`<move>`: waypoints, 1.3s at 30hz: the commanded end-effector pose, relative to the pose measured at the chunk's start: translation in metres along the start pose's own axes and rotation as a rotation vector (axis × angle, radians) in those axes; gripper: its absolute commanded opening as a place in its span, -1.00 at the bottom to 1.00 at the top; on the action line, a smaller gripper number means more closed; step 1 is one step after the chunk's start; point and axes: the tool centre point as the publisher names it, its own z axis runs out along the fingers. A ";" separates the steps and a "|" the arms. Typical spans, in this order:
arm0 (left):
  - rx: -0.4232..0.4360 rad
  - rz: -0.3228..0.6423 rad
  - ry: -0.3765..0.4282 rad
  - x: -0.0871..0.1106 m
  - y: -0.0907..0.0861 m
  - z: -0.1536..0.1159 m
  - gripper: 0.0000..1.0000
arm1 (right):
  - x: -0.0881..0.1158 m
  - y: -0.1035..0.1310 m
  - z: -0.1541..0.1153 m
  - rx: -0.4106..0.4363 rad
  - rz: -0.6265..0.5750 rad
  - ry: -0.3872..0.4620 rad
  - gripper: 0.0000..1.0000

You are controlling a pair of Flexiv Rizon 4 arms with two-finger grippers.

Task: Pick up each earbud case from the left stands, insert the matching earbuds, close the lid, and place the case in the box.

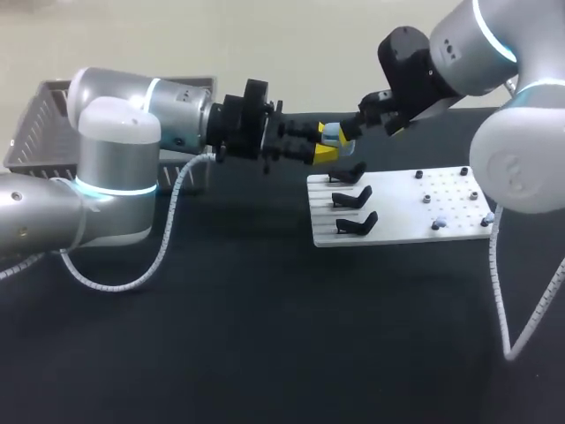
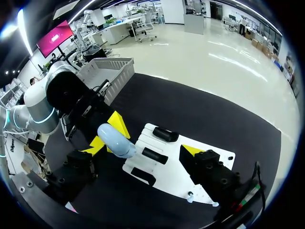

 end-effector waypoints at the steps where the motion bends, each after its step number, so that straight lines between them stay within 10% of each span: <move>1: 0.001 0.001 -0.001 0.000 0.000 0.001 -1.00 | 0.003 -0.002 -0.010 0.020 0.002 -0.022 1.00; 19: 0.001 0.001 -0.001 0.000 0.000 0.001 -1.00 | 0.050 -0.033 -0.071 0.302 -0.077 0.114 1.00; 39: 0.001 0.001 -0.001 0.000 0.000 0.001 -1.00 | 0.144 -0.099 -0.063 0.295 0.026 0.367 0.90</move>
